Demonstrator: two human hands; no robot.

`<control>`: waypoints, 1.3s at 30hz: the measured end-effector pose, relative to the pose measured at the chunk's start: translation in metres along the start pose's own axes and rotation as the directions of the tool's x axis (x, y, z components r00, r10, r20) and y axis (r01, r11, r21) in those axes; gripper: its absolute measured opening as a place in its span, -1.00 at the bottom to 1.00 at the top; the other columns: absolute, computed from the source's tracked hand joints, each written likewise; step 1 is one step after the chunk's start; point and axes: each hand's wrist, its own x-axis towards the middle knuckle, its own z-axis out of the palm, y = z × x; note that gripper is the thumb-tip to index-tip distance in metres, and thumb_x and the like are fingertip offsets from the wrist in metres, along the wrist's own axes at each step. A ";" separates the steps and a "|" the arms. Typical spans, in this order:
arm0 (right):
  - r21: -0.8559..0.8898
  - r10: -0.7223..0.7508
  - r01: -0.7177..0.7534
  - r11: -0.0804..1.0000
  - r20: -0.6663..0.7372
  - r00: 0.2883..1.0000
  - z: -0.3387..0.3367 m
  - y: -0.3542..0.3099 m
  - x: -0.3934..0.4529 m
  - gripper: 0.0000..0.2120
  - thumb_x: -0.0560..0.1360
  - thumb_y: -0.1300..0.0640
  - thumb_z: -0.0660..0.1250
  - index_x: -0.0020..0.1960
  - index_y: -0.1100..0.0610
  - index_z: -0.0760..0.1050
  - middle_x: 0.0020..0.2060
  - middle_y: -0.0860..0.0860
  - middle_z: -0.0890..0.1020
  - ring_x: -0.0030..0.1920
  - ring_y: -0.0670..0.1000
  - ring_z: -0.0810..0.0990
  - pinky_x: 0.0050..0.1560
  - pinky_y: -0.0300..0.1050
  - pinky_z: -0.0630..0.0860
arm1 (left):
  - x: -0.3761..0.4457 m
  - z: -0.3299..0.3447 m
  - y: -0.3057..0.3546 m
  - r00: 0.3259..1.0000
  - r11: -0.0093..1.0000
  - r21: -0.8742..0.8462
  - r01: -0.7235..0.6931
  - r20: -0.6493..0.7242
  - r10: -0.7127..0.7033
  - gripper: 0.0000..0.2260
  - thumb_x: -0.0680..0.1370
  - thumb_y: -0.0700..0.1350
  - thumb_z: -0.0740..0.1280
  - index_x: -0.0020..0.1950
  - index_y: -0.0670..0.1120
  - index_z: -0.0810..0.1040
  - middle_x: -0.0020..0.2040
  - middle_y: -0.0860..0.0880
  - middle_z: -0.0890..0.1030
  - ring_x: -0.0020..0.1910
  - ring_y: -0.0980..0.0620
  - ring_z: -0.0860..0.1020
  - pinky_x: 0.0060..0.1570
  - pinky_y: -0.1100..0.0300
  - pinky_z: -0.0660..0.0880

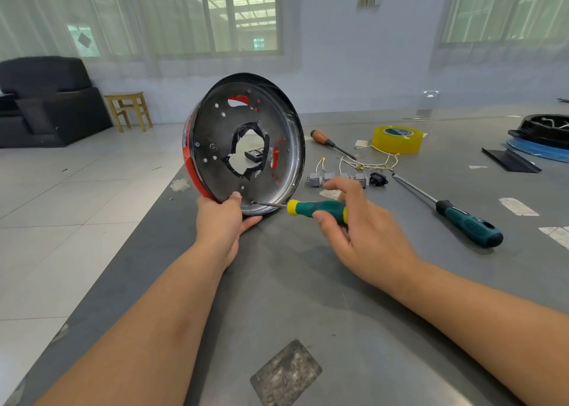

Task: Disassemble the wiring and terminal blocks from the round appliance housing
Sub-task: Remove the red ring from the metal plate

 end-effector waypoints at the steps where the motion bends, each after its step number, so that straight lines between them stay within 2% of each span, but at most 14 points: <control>1: 0.055 -0.003 0.004 0.998 -0.013 1.000 -0.001 0.000 0.000 -0.65 0.63 -0.05 0.27 0.35 -0.02 0.25 -0.12 -0.19 0.42 -0.17 -0.28 0.45 -0.16 -0.42 0.36 | 0.000 0.000 0.000 1.000 1.000 -0.013 0.002 0.000 -0.002 -0.83 0.69 -0.26 0.30 0.20 -0.04 0.40 0.32 -0.10 0.53 0.10 -0.13 0.65 -0.18 -0.05 0.72; 4: 0.129 0.002 0.000 0.992 -0.014 1.000 -0.002 -0.002 0.001 -0.64 0.61 0.06 0.32 0.35 0.04 0.33 0.08 -0.13 0.42 0.02 -0.23 0.42 0.06 -0.45 0.32 | 0.000 0.000 0.000 1.000 1.000 -0.020 0.008 0.001 -0.008 -0.80 0.69 -0.26 0.30 0.25 -0.04 0.39 0.32 -0.10 0.53 0.09 -0.13 0.64 -0.21 -0.03 0.72; 6: 0.119 0.041 -0.040 0.992 -0.004 0.999 -0.002 -0.001 0.002 -0.66 0.61 -0.07 0.22 0.36 -0.05 0.31 -0.06 -0.20 0.47 -0.08 -0.22 0.46 -0.09 -0.39 0.35 | -0.001 0.000 0.000 1.000 1.000 0.006 0.004 0.008 -0.004 -0.84 0.69 -0.25 0.30 0.15 -0.01 0.39 0.32 -0.10 0.53 0.11 -0.13 0.64 -0.18 -0.03 0.72; 8: 0.037 0.124 -0.124 0.992 -0.006 0.992 -0.002 0.004 0.005 -0.62 0.60 -0.27 0.01 0.35 -0.19 0.29 -0.34 -0.20 0.45 -0.30 -0.15 0.47 -0.28 -0.16 0.35 | 0.000 0.000 0.000 1.000 1.000 0.015 0.002 0.007 -0.002 -0.84 0.69 -0.24 0.30 0.12 0.00 0.39 0.33 -0.10 0.52 0.12 -0.13 0.64 -0.14 -0.05 0.72; 11: 0.011 0.161 -0.161 0.987 -0.026 0.987 -0.001 0.011 0.006 -0.65 0.61 -0.28 -0.07 0.26 -0.21 0.33 -0.49 -0.14 0.42 -0.42 -0.07 0.44 -0.36 -0.06 0.28 | 0.000 0.001 0.000 1.000 1.000 0.019 0.000 0.008 0.000 -0.82 0.69 -0.24 0.30 0.23 -0.06 0.38 0.34 -0.11 0.52 0.15 -0.15 0.64 -0.11 -0.07 0.72; 14: 0.139 0.174 -0.175 0.975 0.019 0.985 0.002 0.014 0.006 -0.75 0.59 -0.11 0.14 0.27 -0.22 0.27 -0.29 -0.17 0.53 -0.31 -0.13 0.50 -0.36 -0.14 0.37 | -0.001 0.001 0.000 1.000 1.000 0.022 -0.002 0.005 0.002 -0.80 0.69 -0.25 0.30 0.27 -0.08 0.37 0.36 -0.12 0.51 0.18 -0.17 0.63 -0.13 -0.06 0.72; 17: 0.139 0.156 -0.157 0.978 0.014 0.988 0.002 0.017 0.005 -0.70 0.55 -0.10 0.15 0.27 -0.24 0.26 -0.06 -0.29 0.48 -0.16 -0.30 0.48 -0.20 -0.38 0.32 | -0.001 0.001 0.000 1.000 1.000 0.024 0.006 0.004 -0.006 -0.80 0.69 -0.24 0.30 0.27 -0.08 0.37 0.37 -0.12 0.50 0.18 -0.18 0.62 -0.13 -0.06 0.72; 20: 0.099 0.188 -0.187 0.977 -0.003 0.982 0.001 0.019 0.006 -0.69 0.66 -0.25 -0.02 0.32 -0.23 0.31 -0.33 -0.21 0.49 -0.34 -0.15 0.49 -0.35 -0.12 0.37 | 0.000 0.001 0.000 1.000 0.999 0.033 0.002 0.004 -0.002 -0.79 0.69 -0.24 0.30 0.29 -0.09 0.36 0.37 -0.12 0.50 0.18 -0.17 0.62 -0.14 -0.04 0.72; 22: 0.091 0.203 -0.203 0.975 0.005 0.979 0.001 0.020 0.008 -0.71 0.67 -0.20 -0.01 0.33 -0.22 0.32 -0.40 -0.16 0.47 -0.38 -0.08 0.50 -0.38 -0.08 0.38 | 0.000 0.001 0.000 1.000 0.999 0.036 -0.002 0.004 0.002 -0.79 0.69 -0.24 0.30 0.29 -0.08 0.37 0.36 -0.11 0.50 0.14 -0.14 0.63 -0.16 -0.03 0.72; 25: 0.166 0.197 -0.197 0.966 0.016 0.980 0.002 0.019 0.008 -0.70 0.58 -0.04 0.17 0.29 -0.23 0.30 -0.25 -0.19 0.50 -0.23 -0.19 0.49 -0.30 -0.27 0.31 | 0.001 0.000 -0.001 1.000 0.999 0.036 -0.005 0.003 0.005 -0.79 0.69 -0.24 0.30 0.28 -0.09 0.36 0.35 -0.11 0.51 0.15 -0.14 0.63 -0.19 -0.01 0.72; 28: 0.162 0.185 -0.186 0.969 0.022 0.983 0.001 0.022 0.006 -0.70 0.54 -0.10 0.17 0.26 -0.24 0.32 -0.12 -0.31 0.47 -0.13 -0.29 0.47 -0.21 -0.43 0.30 | 0.002 0.000 -0.001 1.000 1.000 0.030 -0.004 0.007 0.004 -0.78 0.69 -0.24 0.30 0.30 -0.09 0.37 0.35 -0.11 0.51 0.17 -0.15 0.63 -0.15 -0.05 0.72; 32: 0.023 0.223 -0.223 0.975 -0.002 0.975 0.001 0.025 0.009 -0.56 0.62 -0.35 -0.12 0.29 -0.23 0.38 -0.35 -0.18 0.50 -0.28 -0.08 0.53 -0.31 -0.11 0.39 | 0.003 0.000 -0.002 1.000 0.999 0.036 -0.007 0.006 0.007 -0.78 0.69 -0.24 0.31 0.30 -0.10 0.38 0.34 -0.11 0.52 0.15 -0.13 0.63 -0.15 -0.05 0.72; 35: 0.077 0.234 -0.235 0.969 0.011 0.972 0.004 0.028 0.010 -0.74 0.67 -0.18 0.08 0.33 -0.24 0.32 -0.31 -0.14 0.52 -0.26 -0.09 0.52 -0.31 -0.12 0.38 | 0.003 0.000 -0.002 1.000 0.999 0.038 -0.002 0.000 0.002 -0.78 0.69 -0.24 0.31 0.30 -0.09 0.38 0.35 -0.12 0.52 0.20 -0.18 0.62 -0.17 -0.05 0.72; 39: 0.252 0.202 -0.205 0.946 0.037 0.979 0.003 0.026 0.007 -0.54 0.52 -0.03 0.33 0.34 -0.27 0.26 0.01 -0.27 0.44 0.06 -0.26 0.47 -0.10 -0.46 0.40 | 0.004 0.000 -0.002 1.000 0.999 0.040 0.002 -0.002 -0.002 -0.79 0.68 -0.24 0.32 0.27 -0.09 0.38 0.34 -0.12 0.52 0.18 -0.17 0.63 -0.17 -0.04 0.72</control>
